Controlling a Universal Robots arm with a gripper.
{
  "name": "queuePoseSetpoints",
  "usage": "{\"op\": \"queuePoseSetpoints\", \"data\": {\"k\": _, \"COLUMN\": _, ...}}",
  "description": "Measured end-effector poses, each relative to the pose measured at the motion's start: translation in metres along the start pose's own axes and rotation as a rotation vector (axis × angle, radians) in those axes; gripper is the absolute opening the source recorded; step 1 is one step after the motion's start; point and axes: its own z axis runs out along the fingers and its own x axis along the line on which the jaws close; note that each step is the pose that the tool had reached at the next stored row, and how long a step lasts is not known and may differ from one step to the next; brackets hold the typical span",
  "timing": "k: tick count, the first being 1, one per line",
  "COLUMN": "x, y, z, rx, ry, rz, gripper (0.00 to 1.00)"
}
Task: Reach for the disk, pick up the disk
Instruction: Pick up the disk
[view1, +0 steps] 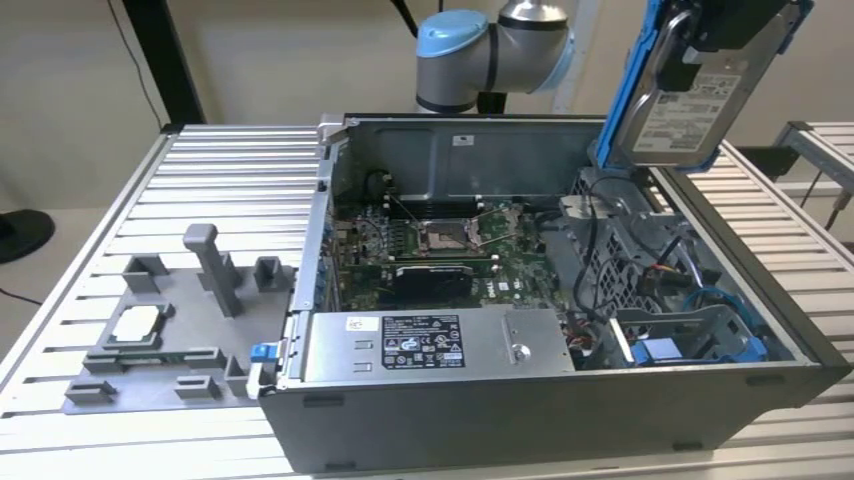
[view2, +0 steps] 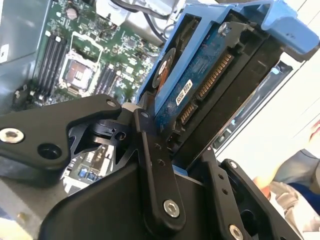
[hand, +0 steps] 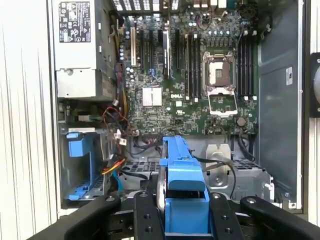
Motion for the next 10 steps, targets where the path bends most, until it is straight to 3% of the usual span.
{"op": "queuePoseSetpoints", "data": {"k": 10, "x": 0.0220, "y": 0.0052, "z": 0.0010, "rx": 0.0006, "ry": 0.0000, "rz": 0.000, "gripper": 0.00}}
